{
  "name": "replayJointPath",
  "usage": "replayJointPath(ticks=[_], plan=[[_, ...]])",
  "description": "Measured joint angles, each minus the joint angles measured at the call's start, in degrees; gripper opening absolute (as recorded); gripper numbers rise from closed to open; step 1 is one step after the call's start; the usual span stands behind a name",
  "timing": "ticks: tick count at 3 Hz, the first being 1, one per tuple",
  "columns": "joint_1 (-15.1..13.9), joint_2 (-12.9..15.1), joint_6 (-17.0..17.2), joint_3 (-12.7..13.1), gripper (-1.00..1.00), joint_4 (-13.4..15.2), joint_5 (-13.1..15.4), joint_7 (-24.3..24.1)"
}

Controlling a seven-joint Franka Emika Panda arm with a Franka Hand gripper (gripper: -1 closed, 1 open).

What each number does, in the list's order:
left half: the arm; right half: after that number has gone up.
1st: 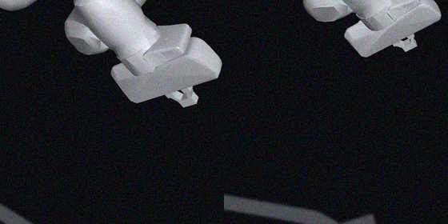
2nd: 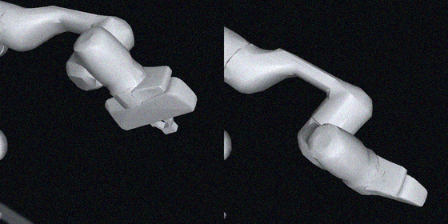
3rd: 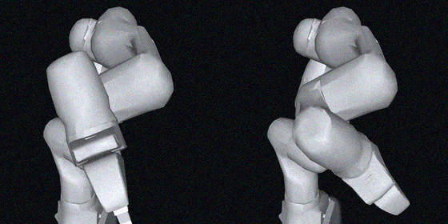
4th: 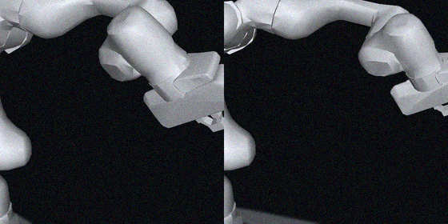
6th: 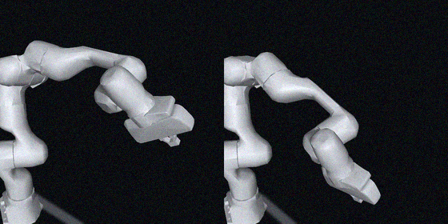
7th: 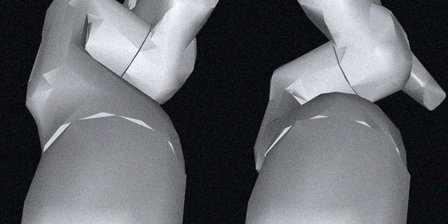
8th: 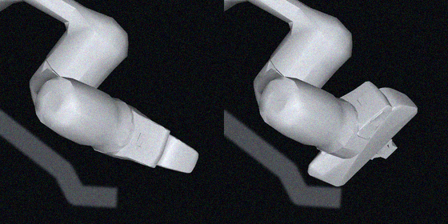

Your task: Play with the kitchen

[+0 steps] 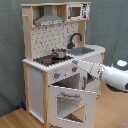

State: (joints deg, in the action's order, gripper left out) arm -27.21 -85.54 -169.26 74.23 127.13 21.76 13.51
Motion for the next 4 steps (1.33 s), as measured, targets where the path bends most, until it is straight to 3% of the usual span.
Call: replayJointPath(ticks=[1, 2, 4], plan=[[0.05, 0.33, 0.04, -1.31, 1.0, -0.61, 0.0, 5.58], [0.24, 0.26, 1.07, 1.32, 1.0, -2.53, 0.05, 10.27], [1.57, -0.26, 7.31, 10.65, 1.0, -5.71, 0.06, 11.24]])
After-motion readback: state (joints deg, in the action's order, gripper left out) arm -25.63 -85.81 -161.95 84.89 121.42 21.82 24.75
